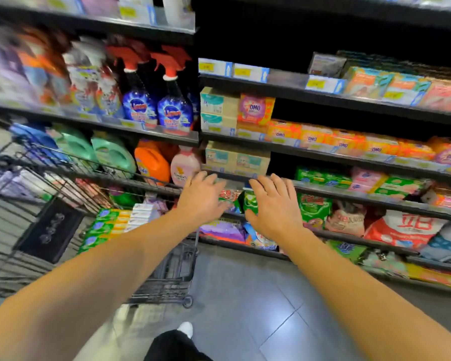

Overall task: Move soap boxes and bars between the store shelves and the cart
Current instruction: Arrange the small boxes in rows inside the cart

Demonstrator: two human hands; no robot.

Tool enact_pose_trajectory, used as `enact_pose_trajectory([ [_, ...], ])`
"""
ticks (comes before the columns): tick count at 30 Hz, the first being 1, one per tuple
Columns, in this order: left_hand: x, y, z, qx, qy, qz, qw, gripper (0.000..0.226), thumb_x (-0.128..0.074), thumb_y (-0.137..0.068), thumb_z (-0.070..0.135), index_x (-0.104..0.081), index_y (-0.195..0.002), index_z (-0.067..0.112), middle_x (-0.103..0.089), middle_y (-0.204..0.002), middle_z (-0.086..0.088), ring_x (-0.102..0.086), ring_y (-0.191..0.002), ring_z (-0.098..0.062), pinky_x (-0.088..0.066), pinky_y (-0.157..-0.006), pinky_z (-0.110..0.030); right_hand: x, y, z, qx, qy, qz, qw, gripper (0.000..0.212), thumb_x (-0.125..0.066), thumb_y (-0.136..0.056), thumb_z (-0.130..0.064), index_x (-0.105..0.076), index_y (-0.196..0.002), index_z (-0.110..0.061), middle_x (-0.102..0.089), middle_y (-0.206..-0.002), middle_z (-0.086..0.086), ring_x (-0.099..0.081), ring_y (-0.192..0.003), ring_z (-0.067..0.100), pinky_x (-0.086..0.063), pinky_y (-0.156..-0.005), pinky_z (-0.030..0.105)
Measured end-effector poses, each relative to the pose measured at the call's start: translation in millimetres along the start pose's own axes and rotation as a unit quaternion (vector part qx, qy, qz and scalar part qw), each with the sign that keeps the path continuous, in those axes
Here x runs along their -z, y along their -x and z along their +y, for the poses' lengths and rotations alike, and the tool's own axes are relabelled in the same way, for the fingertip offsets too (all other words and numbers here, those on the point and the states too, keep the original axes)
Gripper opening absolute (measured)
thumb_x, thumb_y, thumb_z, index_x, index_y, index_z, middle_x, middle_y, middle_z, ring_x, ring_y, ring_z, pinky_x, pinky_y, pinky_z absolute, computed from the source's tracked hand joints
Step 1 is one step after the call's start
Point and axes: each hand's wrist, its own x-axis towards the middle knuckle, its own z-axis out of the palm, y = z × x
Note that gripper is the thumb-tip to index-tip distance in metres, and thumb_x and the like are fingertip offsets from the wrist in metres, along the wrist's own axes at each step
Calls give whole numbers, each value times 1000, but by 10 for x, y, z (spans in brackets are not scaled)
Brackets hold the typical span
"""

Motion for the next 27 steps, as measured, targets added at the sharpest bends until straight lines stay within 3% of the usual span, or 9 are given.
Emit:
enact_pose_trajectory([
  [3,-261,406,-414,41,11,-34,999,64,-48,-83,54,-53,-138,23,-48,-146,-6,-39,-134,-32,-29,-109,-48,-232,-40,-446,55,-7,-27,998,75,-53,-93,-50,-24,-155,-21,-24,-161,2,-10,-151,29,-2,-122,49],
  [8,-694,1023,-1200,120,27,-99,987,62,-51,-91,54,-42,-147,29,-37,-154,-2,-27,-143,-32,-24,-116,-50,-654,-253,-1151,120,-32,-82,989,75,-53,-93,-50,-24,-156,-22,-23,-161,4,-11,-151,30,-2,-122,49],
  [11,-879,1305,-1681,151,51,-116,980,61,-44,-85,56,-58,-134,23,-53,-141,-9,-43,-132,-37,-37,-107,-51,-903,-443,-1551,138,-39,-115,983,78,-55,-92,-50,-21,-157,-22,-23,-161,3,-12,-150,30,-4,-122,49],
  [13,-1033,1418,-2040,167,78,-132,974,65,-40,-79,58,-63,-125,20,-60,-131,-12,-51,-122,-40,-43,-101,-53,-1075,-589,-1809,139,-41,-138,980,78,-56,-92,-50,-23,-156,-22,-24,-160,3,-13,-150,30,-5,-121,48],
  [17,-1305,1466,-2672,169,99,-167,966,72,-36,-74,61,-61,-127,20,-61,-129,-9,-52,-120,-36,-44,-99,-51,-1478,-874,-2235,130,-55,-171,975,76,-62,-87,-48,-35,-151,-18,-37,-154,6,-26,-145,32,-18,-120,49],
  [20,-1427,1405,-3017,169,121,-191,960,64,-43,-78,55,-63,-125,16,-61,-128,-10,-54,-117,-37,-46,-99,-49,-1775,-1083,-2508,116,-61,-222,966,78,-59,-90,-49,-27,-155,-20,-28,-159,4,-19,-148,30,-12,-121,47],
  [23,-1582,1304,-3270,181,144,-224,947,52,-63,-87,39,-58,-133,16,-54,-138,-13,-45,-127,-39,-41,-103,-49,-2067,-1265,-2694,98,-77,-270,955,76,-54,-95,-47,-18,-157,-20,-18,-162,3,-10,-151,28,-4,-123,44],
  [27,-1985,1146,-3564,190,167,-269,929,53,-61,-92,36,-49,-141,19,-41,-150,-8,-32,-139,-35,-33,-112,-49,-2511,-1398,-2858,75,-100,-305,944,74,-55,-94,-46,-24,-155,-19,-23,-160,5,-15,-149,29,-11,-122,44],
])
